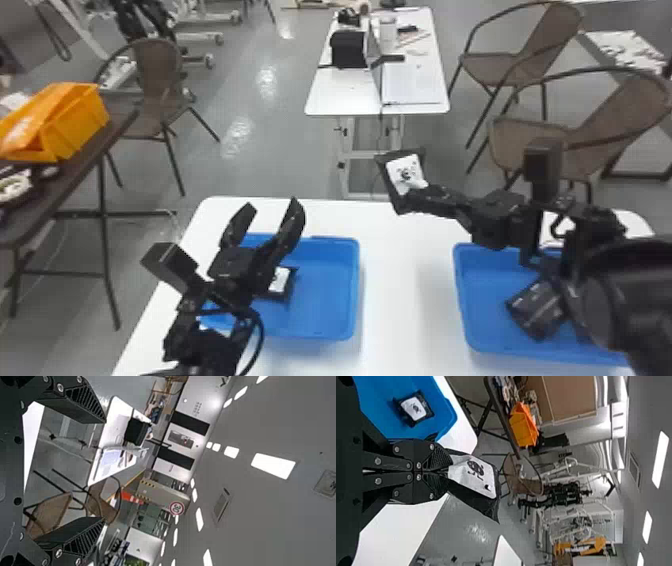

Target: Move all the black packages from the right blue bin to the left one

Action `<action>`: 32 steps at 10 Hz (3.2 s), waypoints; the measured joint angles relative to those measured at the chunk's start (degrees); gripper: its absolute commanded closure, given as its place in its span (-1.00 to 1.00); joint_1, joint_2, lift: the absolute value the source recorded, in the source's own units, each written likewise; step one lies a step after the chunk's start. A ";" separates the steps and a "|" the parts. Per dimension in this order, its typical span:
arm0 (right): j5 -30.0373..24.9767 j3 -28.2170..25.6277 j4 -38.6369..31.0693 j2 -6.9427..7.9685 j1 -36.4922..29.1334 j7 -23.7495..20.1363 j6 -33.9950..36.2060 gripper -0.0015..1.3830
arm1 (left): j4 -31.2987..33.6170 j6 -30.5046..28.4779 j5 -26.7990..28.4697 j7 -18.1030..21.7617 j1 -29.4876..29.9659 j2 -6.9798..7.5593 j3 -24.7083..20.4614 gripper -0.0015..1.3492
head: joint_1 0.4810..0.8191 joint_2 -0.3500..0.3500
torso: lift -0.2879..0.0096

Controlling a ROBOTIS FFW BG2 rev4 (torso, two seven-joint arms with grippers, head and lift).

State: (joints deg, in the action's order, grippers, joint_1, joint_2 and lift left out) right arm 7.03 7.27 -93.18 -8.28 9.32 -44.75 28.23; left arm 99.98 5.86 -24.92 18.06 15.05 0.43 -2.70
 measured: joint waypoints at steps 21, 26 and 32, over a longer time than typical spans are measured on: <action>12.01 20.51 24.03 3.70 15.68 -3.78 -12.62 -0.47 | 1.25 -3.89 -1.33 3.57 -3.18 -0.40 0.55 0.80 | 0.27 0.82 | 0.94; 4.46 5.69 15.37 3.80 4.29 3.91 -16.11 -0.62 | -3.70 4.18 2.92 3.43 -1.94 -0.43 -2.91 0.80 | 0.27 0.68 | 0.94; -1.79 -4.48 1.57 2.64 -9.15 14.26 -16.95 -0.61 | -17.53 14.07 23.99 3.74 -2.55 -0.43 -6.44 0.75 | 0.27 0.35 | 0.94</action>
State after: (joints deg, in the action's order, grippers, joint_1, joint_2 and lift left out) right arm 5.24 2.79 -91.61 -5.64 0.17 -30.50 11.29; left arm 82.45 19.93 -0.93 21.80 12.50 0.00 -9.15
